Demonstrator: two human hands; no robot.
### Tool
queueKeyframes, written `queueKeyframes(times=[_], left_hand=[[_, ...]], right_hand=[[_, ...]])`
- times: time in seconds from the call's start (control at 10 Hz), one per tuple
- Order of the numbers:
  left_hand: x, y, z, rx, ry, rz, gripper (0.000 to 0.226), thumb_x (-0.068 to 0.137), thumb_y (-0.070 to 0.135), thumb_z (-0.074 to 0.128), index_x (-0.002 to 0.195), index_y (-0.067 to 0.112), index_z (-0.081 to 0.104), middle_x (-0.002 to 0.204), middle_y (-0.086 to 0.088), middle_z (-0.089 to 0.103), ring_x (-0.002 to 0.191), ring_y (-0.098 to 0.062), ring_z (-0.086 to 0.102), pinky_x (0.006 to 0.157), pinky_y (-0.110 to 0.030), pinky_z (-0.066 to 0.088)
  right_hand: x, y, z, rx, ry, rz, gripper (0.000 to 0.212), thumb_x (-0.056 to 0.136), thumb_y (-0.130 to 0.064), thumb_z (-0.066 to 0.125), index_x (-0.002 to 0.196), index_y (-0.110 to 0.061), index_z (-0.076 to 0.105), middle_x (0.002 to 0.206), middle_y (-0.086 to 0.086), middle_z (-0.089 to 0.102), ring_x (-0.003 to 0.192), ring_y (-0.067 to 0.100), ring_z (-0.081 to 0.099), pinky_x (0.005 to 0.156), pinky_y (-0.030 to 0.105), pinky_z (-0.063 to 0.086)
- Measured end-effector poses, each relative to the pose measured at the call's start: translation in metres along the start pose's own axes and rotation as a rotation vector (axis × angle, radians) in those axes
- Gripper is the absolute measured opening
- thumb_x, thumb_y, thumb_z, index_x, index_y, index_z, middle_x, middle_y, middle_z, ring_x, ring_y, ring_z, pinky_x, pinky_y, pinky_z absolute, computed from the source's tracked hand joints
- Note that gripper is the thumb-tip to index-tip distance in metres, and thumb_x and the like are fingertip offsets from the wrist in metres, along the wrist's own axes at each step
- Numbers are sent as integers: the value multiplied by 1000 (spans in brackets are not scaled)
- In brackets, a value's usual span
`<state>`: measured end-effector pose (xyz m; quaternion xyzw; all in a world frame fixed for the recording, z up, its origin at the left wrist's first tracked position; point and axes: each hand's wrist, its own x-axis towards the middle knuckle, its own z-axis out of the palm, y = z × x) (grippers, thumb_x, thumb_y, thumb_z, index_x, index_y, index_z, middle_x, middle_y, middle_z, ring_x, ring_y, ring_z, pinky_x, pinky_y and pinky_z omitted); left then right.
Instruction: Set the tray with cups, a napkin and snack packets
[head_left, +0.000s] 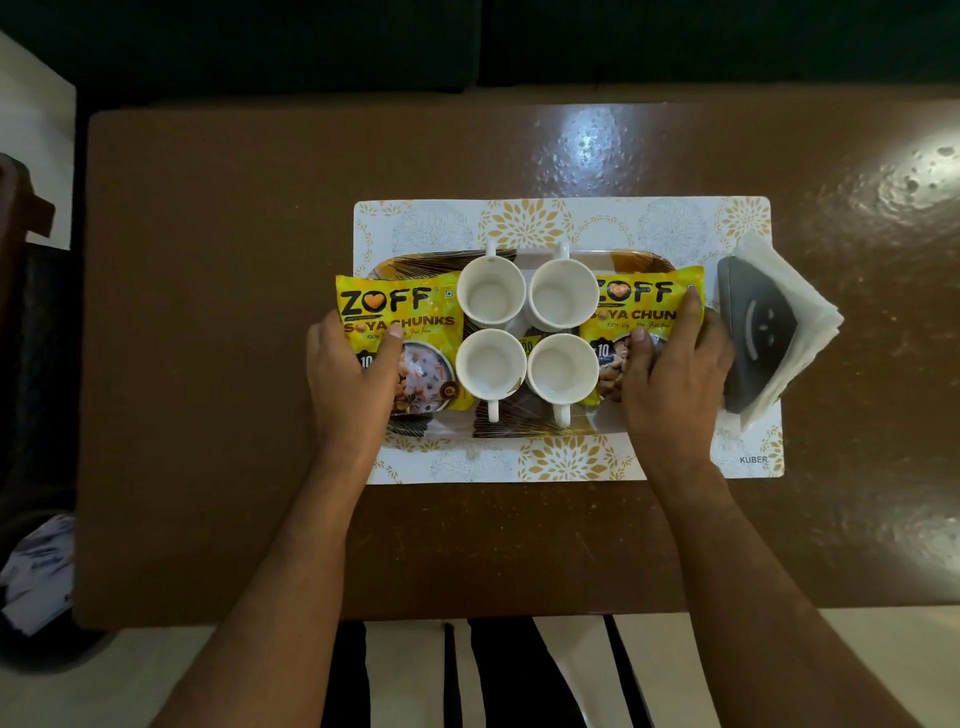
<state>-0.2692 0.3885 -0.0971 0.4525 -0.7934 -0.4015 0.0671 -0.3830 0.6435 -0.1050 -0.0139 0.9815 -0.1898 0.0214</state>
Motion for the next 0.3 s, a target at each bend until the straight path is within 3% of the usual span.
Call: queueKeyframes(times=[0.1, 0.2, 0.3], left_hand=[[-2, 2, -1, 9, -1, 4, 41, 97, 40, 69, 130, 17, 62, 120, 3, 53, 107, -12, 53, 87, -26, 40], [-1, 4, -3, 36, -1, 1, 51, 98, 38, 68, 141, 15, 54, 130, -2, 52, 115, -14, 52, 95, -34, 44], [-4, 13, -9, 108, 56, 37, 66, 100, 34, 64, 156, 10, 39, 148, -9, 46, 138, -24, 48, 115, -45, 39]], right_hand=[[-1, -1, -1, -3, 2, -7, 60, 109, -30, 48, 160, -3, 30, 152, 28, 43, 141, 44, 40, 117, 54, 33], [0, 1, 0, -19, -12, -9, 60, 110, -32, 47, 160, -4, 30, 153, 28, 41, 142, 44, 39, 117, 55, 34], [1, -6, -10, -58, -5, -25, 59, 111, -35, 43, 159, -4, 30, 157, 29, 37, 144, 45, 37, 117, 56, 33]])
